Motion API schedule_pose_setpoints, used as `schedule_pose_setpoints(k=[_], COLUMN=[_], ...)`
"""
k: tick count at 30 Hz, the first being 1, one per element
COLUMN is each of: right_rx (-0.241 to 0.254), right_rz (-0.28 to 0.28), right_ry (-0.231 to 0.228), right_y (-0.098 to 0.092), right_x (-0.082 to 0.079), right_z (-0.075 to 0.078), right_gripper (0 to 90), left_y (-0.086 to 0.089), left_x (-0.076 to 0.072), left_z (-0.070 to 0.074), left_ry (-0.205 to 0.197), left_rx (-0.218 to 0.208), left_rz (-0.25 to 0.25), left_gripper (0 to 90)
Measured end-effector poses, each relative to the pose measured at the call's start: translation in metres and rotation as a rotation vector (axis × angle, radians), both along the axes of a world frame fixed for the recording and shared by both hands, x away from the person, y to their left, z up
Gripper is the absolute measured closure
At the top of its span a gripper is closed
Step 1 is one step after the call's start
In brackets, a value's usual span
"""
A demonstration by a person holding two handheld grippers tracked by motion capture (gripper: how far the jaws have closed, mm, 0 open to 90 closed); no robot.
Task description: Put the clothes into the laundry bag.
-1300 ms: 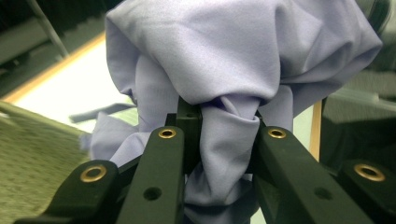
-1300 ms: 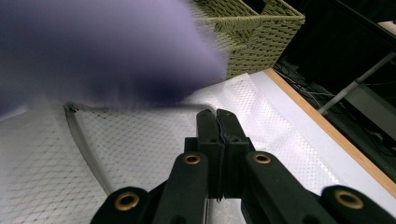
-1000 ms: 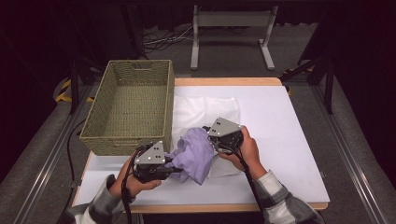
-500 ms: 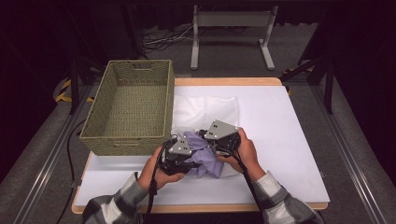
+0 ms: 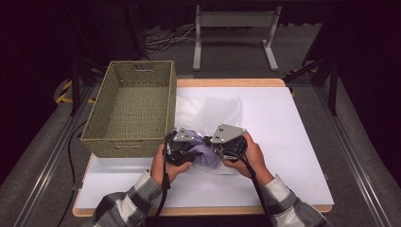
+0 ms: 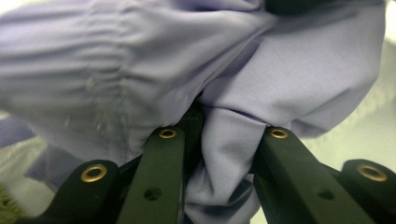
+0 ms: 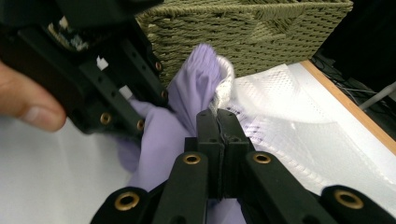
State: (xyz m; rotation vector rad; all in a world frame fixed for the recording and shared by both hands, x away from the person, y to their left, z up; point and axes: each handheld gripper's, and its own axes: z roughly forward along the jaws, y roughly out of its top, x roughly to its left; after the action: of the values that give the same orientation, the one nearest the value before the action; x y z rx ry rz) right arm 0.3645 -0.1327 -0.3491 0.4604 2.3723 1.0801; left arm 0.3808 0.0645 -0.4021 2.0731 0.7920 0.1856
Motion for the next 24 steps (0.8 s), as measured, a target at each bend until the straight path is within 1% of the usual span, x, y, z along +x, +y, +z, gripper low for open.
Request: schedule_pose_setpoints(k=[2,3,4,5,6,7,9,10,12,14,16,17,18,19,20,21,23,24], right_rx=[-0.003,-0.001,-0.001,-0.001,-0.011,-0.017,-0.011,-0.018,-0.019,-0.029,-0.030,-0.036,-0.045,-0.044,-0.039,-0.038,-0.047,-0.033], right_rz=[0.003,0.004,0.004,0.003,0.003,0.002,0.016,0.022,0.034,0.044,0.050,0.048,0.047,0.041,0.029,0.018,-0.030,-0.040], right_ry=[0.000,0.004,0.004,0.003,-0.001,-0.002,0.006,0.008,0.022,0.036,0.055,0.060,0.063,0.065,0.062,0.054,0.012,0.005], right_y=[-0.002,-0.002,-0.002,-0.003,-0.002,-0.001,0.001,0.002,0.004,0.005,0.004,0.004,0.003,0.002,0.000,-0.002,-0.006,-0.011], right_x=[-0.001,-0.001,-0.001,-0.002,-0.003,-0.003,-0.005,-0.005,-0.006,-0.007,-0.007,-0.007,-0.008,-0.008,-0.007,-0.007,-0.007,-0.007], right_z=[0.001,0.001,0.001,0.001,0.001,0.001,0.000,0.000,-0.001,-0.002,-0.004,-0.005,-0.007,-0.007,-0.007,-0.006,-0.004,-0.001], right_gripper=[90.0,90.0,90.0,90.0,90.0,90.0,90.0,90.0,90.0,90.0,90.0,90.0,89.9,90.0,90.0,90.0,90.0,90.0], left_y=[0.004,0.004,0.004,0.002,0.000,-0.002,-0.006,-0.008,-0.011,-0.012,-0.012,-0.011,-0.010,-0.007,-0.006,-0.005,-0.003,-0.003], left_x=[0.000,0.000,0.000,0.000,-0.001,-0.001,0.001,0.002,0.005,0.008,0.012,0.014,0.014,0.014,0.012,0.010,0.003,0.000], left_z=[0.000,0.000,0.000,-0.001,-0.002,-0.003,-0.005,-0.006,-0.009,-0.012,-0.015,-0.016,-0.017,-0.017,-0.017,-0.014,-0.009,-0.007], left_ry=[0.012,0.013,0.013,0.011,0.013,0.011,-0.008,-0.003,-0.010,-0.003,0.003,0.002,0.013,0.005,0.001,-0.016,-0.078,-0.083], left_rx=[-0.047,-0.060,-0.060,-0.051,-0.054,-0.044,-0.034,-0.031,-0.039,-0.048,-0.085,-0.096,-0.127,-0.161,-0.169,-0.158,-0.158,-0.165], left_rz=[0.016,0.011,0.011,0.009,0.014,0.013,0.013,0.018,0.035,0.057,0.077,0.078,0.079,0.067,0.056,0.046,0.037,0.037], left_gripper=[77.9,77.8,77.8,77.8,77.7,77.6,77.3,77.3,77.3,77.3,77.3,77.3,77.3,77.4,77.4,77.3,77.3,77.4])
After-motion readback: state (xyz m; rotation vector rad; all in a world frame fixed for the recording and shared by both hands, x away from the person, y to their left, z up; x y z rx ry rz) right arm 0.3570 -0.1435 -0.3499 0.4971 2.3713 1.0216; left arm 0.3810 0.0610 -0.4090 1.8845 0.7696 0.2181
